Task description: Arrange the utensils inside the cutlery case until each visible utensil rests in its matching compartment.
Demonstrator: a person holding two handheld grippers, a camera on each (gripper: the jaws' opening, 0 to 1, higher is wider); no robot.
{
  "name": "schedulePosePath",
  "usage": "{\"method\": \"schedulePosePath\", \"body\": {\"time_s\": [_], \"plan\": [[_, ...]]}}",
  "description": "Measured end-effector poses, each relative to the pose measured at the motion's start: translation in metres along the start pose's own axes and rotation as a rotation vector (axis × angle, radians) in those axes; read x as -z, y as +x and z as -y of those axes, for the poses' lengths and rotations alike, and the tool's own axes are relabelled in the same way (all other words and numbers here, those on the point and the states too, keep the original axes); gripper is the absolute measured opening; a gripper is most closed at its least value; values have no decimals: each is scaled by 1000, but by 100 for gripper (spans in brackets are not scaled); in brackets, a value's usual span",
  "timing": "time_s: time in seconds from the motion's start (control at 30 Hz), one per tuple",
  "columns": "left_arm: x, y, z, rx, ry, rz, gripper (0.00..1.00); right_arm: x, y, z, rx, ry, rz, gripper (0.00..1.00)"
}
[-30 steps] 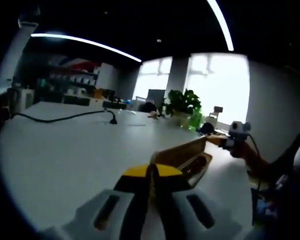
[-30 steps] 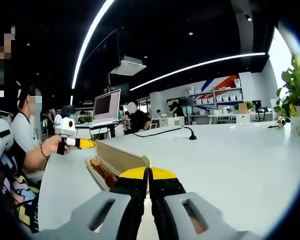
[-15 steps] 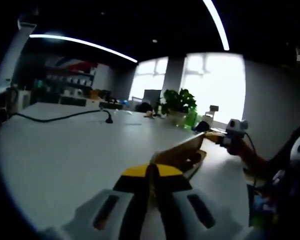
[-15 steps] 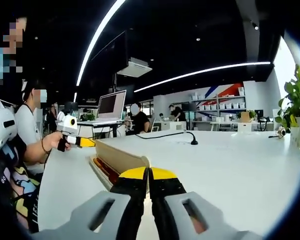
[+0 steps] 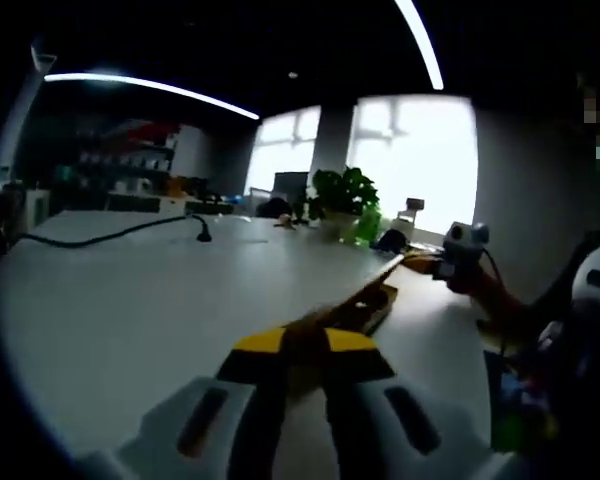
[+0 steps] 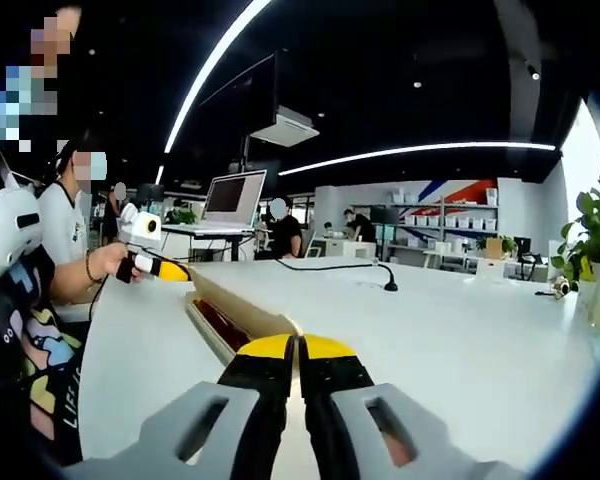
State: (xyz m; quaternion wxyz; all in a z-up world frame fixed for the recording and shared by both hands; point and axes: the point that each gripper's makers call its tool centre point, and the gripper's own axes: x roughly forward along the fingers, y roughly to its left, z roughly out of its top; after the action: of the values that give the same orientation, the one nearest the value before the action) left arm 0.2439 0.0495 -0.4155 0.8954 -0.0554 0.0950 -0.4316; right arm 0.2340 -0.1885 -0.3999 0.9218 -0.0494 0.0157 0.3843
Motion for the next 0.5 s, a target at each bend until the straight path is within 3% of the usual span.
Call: {"method": "schedulePosePath", "body": {"time_s": [0.23,0.37,0.5], "plan": [[1,5,2,2,18,-13,17,3,0,0,7,72,-4,3],[3,4,0,-9,33,-15,19,5,-1,-3,4,156,-12,6],[3,4,0,-6,31,-11,18,8,0,-3,14,300,-41,10]]}}
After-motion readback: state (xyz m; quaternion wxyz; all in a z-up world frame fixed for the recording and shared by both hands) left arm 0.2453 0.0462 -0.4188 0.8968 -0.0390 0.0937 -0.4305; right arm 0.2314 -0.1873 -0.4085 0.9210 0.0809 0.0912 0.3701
